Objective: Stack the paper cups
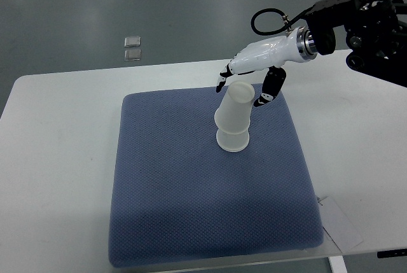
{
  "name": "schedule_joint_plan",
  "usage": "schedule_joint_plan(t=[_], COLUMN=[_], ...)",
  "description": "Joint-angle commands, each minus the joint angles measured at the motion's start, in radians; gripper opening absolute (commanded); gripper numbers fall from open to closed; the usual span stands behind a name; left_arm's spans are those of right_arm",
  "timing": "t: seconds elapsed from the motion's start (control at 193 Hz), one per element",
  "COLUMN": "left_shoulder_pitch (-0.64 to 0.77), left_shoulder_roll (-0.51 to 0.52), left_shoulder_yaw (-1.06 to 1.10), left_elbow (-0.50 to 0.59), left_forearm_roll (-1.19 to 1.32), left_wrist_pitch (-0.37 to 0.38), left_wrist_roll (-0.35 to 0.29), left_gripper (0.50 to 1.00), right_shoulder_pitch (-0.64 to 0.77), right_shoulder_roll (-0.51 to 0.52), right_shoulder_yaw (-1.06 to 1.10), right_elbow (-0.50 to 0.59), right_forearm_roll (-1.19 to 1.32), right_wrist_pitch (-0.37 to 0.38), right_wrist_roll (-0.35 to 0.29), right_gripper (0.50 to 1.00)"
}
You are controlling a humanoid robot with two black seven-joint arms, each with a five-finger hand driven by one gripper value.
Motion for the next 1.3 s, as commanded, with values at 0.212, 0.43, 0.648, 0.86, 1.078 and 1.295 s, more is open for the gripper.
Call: schedule_joint_plan(t=[0.212,0.43,0.648,0.86,1.078,1.295], left_shoulder_pitch=[-0.001,-0.001,0.001,-0.001,0.001,0.001], left_shoulder_roll=[0.000,0.000,0.000,0.000,0.000,0.000], left_shoulder_yaw=[0.000,0.000,0.000,0.000,0.000,0.000], left_elbow=[0.000,0.000,0.000,0.000,0.000,0.000], left_forearm_roll=[0.000,0.000,0.000,0.000,0.000,0.000], left_wrist_pitch=[0.000,0.000,0.000,0.000,0.000,0.000], left_wrist_roll=[0.000,0.000,0.000,0.000,0.000,0.000], left_gripper=[1.000,1.000,1.000,1.000,1.000,1.000], right_shoulder_pitch=[-0.003,-0.106,-0.319,-0.416,-0.500,-0.544], right_shoulder_roll=[-0.045,-0.101,-0.045,0.062,0.125,0.157], right_shoulder_yaw=[0.037,0.221,0.448,0.532,0.571,0.569], right_elbow=[-0.031,-0.219,-0.496,-0.558,-0.550,-0.532], right_forearm_roll=[0.022,0.265,0.725,1.133,1.262,1.262], right_wrist_pitch=[-0.009,-0.011,-0.211,-0.419,-0.440,-0.437], right_wrist_roll=[0.002,-0.008,-0.104,-0.187,-0.178,-0.173], right_gripper=[0.913,0.911,0.911,0.911,0.913,0.913])
